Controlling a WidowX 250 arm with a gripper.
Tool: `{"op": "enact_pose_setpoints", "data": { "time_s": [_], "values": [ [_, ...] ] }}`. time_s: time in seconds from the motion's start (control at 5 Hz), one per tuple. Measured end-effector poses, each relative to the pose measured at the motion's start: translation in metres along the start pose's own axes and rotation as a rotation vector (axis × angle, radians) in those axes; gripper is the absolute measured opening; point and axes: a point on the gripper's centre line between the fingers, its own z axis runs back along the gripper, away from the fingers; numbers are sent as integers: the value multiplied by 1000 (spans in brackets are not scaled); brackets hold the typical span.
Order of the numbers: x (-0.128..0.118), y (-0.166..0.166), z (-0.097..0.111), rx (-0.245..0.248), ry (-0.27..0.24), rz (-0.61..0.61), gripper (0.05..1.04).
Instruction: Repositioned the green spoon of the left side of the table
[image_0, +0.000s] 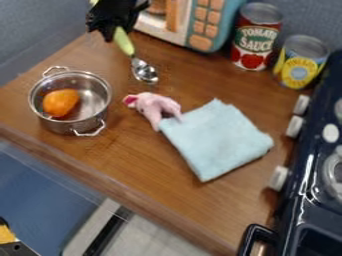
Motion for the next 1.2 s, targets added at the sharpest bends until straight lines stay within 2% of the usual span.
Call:
{"op": "enact_pose_setpoints", "data": {
  "time_s": [0.6,0.8,1.0,1.2],
  "values": [
    [-8,20,-44,-14,269,145,394],
    [-8,25,-48,11,282,145,462],
    [-7,29,-47,45,288,129,767],
    [-8,29,-46,48,309,136,993]
  ]
}}
